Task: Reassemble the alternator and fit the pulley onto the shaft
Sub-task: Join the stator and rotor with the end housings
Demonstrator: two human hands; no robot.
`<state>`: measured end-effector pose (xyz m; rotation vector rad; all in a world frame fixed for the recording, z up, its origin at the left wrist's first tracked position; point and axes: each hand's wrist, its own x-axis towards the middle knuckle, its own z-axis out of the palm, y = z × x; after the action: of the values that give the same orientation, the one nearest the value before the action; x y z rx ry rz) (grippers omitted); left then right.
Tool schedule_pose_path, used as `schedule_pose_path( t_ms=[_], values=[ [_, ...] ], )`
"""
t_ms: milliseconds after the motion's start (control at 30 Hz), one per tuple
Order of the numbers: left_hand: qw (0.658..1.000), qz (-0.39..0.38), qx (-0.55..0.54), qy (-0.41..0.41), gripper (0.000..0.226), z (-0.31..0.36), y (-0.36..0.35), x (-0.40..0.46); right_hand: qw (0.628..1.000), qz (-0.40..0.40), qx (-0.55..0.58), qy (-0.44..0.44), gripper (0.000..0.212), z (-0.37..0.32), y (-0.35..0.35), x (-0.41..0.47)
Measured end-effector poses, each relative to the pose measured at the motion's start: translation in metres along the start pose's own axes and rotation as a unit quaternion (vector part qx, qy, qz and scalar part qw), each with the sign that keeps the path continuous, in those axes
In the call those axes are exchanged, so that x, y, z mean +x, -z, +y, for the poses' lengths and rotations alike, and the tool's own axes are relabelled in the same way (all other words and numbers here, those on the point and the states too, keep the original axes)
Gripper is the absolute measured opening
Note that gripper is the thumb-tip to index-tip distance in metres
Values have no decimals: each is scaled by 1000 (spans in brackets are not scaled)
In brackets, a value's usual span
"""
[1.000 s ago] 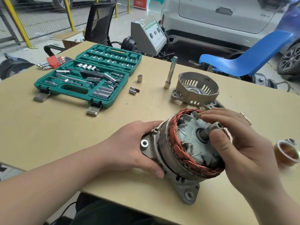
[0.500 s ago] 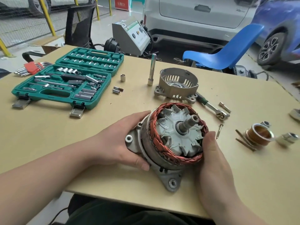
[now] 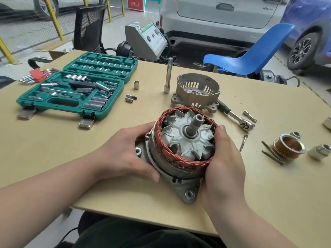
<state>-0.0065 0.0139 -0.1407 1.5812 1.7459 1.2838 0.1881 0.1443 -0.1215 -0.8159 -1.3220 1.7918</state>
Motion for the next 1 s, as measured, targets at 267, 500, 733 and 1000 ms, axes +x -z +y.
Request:
schedule_pose_path(
  t_ms=[267,500,733,1000],
  values=[
    [997,73,-24,30,87,13,-5,1,997,-22,3,-74,40,-16,-12,36],
    [995,91,-30,41,86,12,-6,0,997,-46,-46,-36,49,-19,-16,43],
    [996,78,-34,21,102,1,-1,-6,998,-38,-1,41,46,-4,-16,35],
    [994,76,-69,26,129,3,-4,-4,997,-63,-28,39,57,-5,-16,30]
  ],
)
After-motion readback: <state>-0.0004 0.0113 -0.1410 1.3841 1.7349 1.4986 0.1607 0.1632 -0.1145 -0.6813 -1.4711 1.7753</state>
